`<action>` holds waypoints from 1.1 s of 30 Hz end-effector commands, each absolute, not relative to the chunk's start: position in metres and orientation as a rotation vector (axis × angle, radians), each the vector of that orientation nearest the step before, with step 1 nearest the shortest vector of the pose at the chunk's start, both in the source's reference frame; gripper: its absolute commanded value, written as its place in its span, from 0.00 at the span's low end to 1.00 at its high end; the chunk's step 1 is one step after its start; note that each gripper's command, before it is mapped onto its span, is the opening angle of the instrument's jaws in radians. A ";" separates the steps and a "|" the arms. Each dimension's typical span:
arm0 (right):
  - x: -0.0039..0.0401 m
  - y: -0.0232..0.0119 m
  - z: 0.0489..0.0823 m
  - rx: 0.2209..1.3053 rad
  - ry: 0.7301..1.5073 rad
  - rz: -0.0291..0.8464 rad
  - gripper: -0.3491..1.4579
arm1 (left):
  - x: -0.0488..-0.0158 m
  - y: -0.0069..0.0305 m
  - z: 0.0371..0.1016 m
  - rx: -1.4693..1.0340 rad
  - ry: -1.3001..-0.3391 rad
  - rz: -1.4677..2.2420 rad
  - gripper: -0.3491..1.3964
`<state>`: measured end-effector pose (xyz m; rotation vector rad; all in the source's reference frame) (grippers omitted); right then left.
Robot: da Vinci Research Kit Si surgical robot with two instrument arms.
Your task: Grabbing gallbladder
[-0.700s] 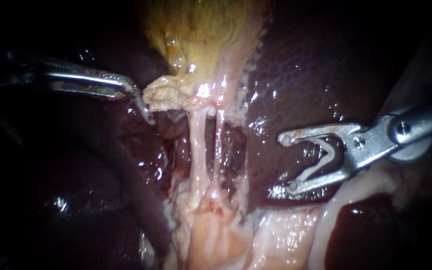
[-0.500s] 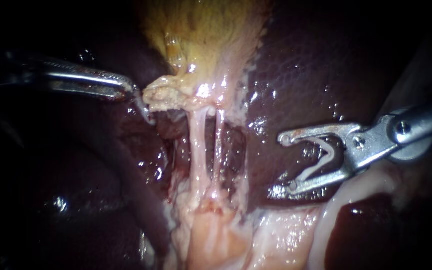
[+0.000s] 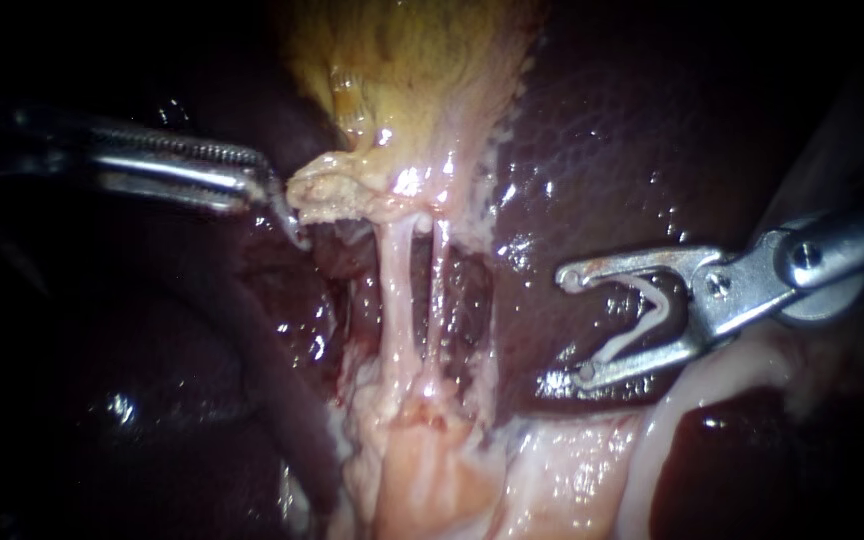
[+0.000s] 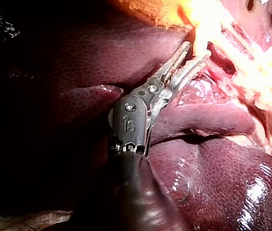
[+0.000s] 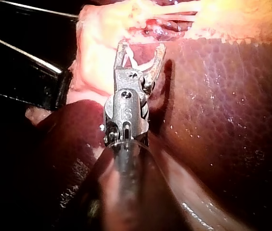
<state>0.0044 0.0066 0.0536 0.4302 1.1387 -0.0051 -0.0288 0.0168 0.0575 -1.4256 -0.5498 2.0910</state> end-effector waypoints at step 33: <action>0.0043 0.0065 0.0536 0.431 1.139 -0.006 0.45 | -0.0360 0.0161 0.0624 -1.374 -0.555 2.048 0.00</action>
